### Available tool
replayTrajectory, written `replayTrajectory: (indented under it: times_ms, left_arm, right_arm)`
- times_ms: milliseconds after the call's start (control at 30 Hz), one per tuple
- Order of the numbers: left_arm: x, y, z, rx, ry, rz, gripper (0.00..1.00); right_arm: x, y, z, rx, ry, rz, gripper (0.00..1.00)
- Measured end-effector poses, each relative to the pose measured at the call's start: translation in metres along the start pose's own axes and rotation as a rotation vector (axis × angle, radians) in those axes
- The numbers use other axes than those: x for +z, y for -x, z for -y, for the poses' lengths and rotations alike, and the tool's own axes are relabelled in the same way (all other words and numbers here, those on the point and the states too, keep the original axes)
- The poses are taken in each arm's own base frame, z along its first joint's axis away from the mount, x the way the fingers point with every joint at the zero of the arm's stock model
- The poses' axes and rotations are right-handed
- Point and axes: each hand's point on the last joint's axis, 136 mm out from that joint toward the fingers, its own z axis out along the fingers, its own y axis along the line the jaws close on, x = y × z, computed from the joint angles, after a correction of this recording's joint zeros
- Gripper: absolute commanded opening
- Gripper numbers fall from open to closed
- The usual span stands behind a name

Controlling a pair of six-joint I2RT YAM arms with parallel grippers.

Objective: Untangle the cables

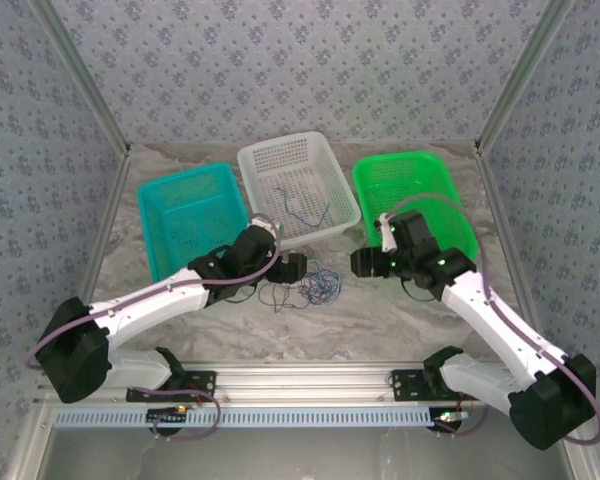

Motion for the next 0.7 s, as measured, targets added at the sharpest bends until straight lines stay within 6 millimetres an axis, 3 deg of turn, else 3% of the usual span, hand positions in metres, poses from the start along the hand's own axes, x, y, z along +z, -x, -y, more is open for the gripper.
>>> replayTrajectory:
  times_ms: [167,400,700]
  left_arm:
    - [0.000,0.004,0.000,-0.040,-0.011,0.024,0.99]
    - [-0.002,0.005,0.000,-0.056,-0.018,0.035,0.99]
    - [-0.006,0.003,-0.002,-0.061,-0.023,0.043,0.99]
  right_arm:
    - [0.034,-0.039,-0.005,0.051,-0.009,-0.105,0.59]
    - [0.062,-0.049,-0.027,0.060,0.020,-0.130,0.46]
    - [0.092,-0.066,-0.020,0.113,-0.011,-0.176,0.43]
